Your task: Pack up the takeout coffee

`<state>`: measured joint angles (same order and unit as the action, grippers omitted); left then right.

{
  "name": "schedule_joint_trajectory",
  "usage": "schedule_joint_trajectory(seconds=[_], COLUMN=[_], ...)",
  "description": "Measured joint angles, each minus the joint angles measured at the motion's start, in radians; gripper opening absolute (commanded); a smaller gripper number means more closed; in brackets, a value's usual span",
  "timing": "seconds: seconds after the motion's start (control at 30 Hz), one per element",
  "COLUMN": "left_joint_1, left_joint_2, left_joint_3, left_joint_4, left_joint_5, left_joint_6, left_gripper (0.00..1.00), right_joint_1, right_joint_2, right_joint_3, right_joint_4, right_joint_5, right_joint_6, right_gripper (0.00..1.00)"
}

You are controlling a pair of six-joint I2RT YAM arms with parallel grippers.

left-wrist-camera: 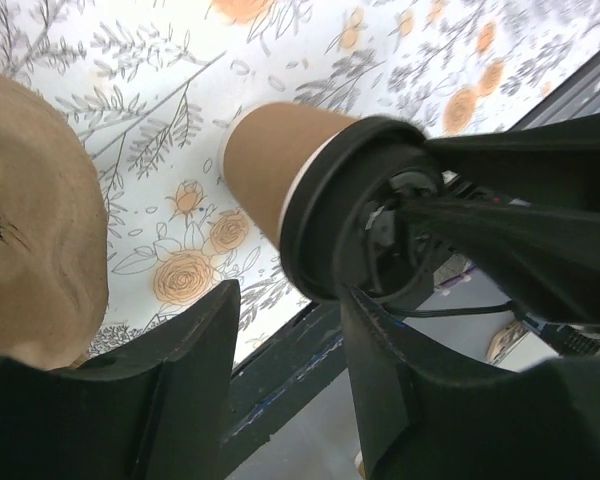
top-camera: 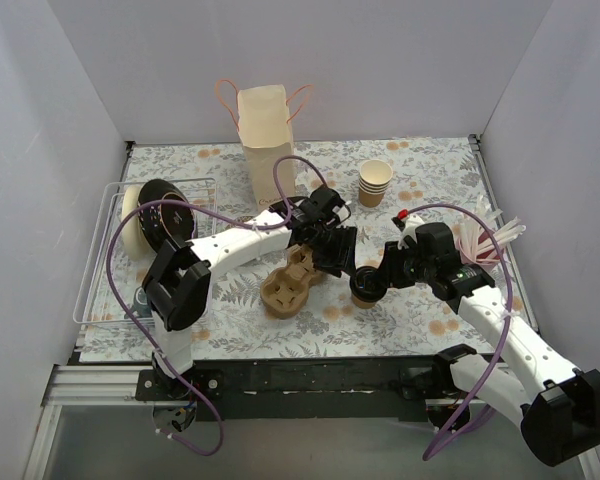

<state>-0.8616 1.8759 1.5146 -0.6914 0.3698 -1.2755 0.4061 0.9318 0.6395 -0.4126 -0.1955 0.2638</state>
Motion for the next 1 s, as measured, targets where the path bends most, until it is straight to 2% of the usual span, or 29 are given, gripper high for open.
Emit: schedule_joint_trajectory(seconds=[0.13,0.37,0.67,1.0], left_joint_1=[0.04,0.121,0.109,0.106], left_joint_2=[0.0,-0.001,-0.008,-0.008], left_joint_3=[0.051,0.051,-0.093,-0.156], left_joint_4=[-0.005,0.038,0.127,0.165], left_joint_5=[0.013,0.097,0.243,0.266], left_joint_6=[0.011,0.067,0.143,0.181], left_gripper=[0.46,0.46,0.42,0.41], right_joint_1=[0.0,0.0,0.0,0.0], right_joint_2=[0.006,0.025,0.08,0.085], right_joint_3=[0.0,0.0,0.021,0.021], right_joint_4=[0.006,0.015,0.026,0.03], right_joint_5=[-0.045,-0.139,-0.217,-0.226], right_joint_6=[-0.04,-0.112,-0.161,-0.164], right_gripper=[0.34,0.33,0.3,0.28])
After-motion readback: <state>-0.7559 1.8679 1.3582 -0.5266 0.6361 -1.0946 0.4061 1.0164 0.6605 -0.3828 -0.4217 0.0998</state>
